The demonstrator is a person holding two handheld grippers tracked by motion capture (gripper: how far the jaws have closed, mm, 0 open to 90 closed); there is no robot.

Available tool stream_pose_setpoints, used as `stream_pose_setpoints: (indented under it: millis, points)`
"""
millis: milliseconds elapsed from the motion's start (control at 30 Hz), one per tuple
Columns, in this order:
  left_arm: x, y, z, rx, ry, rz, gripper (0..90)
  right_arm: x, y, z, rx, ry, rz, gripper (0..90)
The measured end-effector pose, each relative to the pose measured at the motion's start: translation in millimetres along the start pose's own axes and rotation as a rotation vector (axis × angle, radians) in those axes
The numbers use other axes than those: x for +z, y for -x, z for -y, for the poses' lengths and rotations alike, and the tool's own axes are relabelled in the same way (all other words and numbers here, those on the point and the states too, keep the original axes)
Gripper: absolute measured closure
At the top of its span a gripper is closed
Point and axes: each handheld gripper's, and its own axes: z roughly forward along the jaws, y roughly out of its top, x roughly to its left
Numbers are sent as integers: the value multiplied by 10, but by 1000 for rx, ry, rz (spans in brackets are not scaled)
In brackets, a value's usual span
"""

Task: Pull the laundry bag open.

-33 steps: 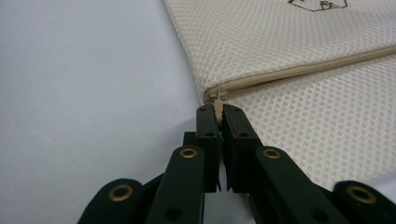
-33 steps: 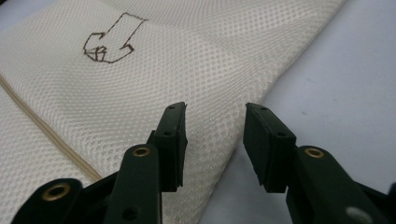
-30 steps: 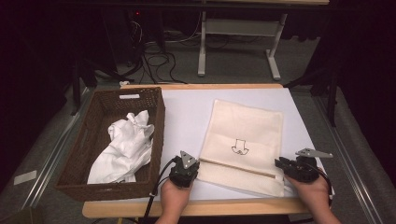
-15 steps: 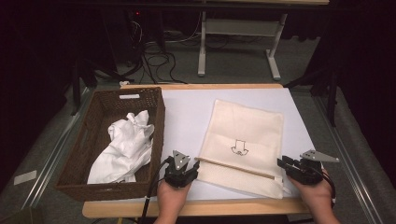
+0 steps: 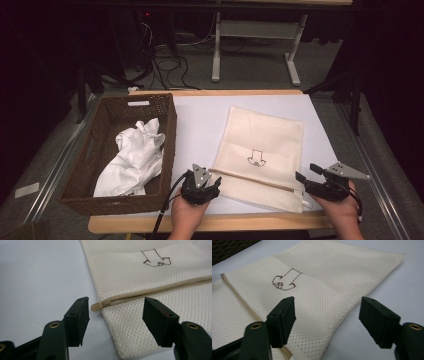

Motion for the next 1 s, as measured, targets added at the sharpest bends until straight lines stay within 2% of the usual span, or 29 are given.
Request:
stream_pose_setpoints:
  millis: [167, 333, 600, 767, 1000]
  points:
    - [-14, 55, -19, 21, 10, 7, 318, 6, -105, -13, -42, 5, -22, 156]
    - [-24, 88, -30, 30, 14, 19, 278, 41, -222, -23, -76, -2, -57, 142]
    - [-50, 104, -38, 19, 26, 36, 267, 101, -394, -48, -121, -14, -95, 148]
    - [-123, 141, -113, 16, 52, 62, 198, 116, -528, -76, -138, -10, -124, 153]
    - [-270, 162, -245, 19, 89, 63, 142, 116, -649, -130, -151, 13, -146, 158]
